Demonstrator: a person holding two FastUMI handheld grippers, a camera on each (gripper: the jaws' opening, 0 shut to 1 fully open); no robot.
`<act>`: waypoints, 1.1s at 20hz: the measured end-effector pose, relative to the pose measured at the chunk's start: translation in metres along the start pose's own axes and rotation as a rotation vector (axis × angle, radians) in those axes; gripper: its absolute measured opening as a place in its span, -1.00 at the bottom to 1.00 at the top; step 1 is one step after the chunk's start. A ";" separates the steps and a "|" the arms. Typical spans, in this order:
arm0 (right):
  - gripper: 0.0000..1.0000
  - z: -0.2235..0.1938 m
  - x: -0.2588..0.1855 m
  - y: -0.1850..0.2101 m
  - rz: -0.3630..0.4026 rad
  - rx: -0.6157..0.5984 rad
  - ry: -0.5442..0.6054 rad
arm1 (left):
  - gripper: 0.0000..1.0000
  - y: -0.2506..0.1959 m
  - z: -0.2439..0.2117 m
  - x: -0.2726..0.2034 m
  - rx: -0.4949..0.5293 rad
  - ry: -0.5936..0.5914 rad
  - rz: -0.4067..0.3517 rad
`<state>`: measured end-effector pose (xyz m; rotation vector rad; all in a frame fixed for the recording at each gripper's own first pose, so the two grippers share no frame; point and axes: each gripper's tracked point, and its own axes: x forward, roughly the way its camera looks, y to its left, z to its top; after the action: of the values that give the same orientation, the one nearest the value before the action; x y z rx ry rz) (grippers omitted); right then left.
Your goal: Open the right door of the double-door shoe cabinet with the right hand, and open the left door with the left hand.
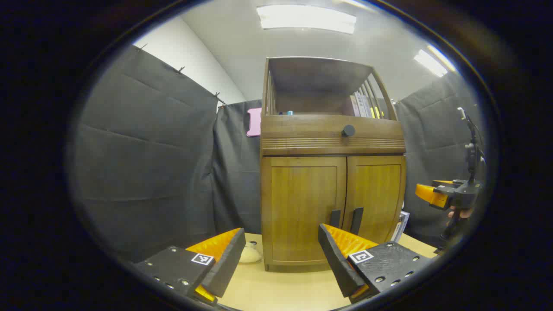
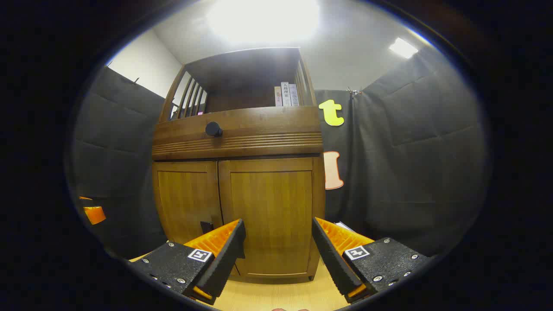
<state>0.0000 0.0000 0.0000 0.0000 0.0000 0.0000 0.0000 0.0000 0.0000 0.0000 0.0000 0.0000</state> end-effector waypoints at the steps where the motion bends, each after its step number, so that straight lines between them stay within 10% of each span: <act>1: 0.91 -0.001 -0.001 0.000 -0.001 0.006 0.004 | 1.00 -0.001 0.001 0.000 0.004 -0.001 -0.001; 10: 0.86 -0.007 -0.003 -0.010 -0.023 0.021 0.014 | 0.79 -0.006 0.000 0.006 0.019 0.008 -0.034; 22: 0.91 -0.010 0.053 0.007 0.007 0.064 0.064 | 1.00 -0.018 -0.032 0.021 -0.011 0.077 -0.011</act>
<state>0.0534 0.0073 -0.0097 0.0641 0.0643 0.0066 0.0208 -0.0176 -0.0318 -0.0107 0.0772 -0.0108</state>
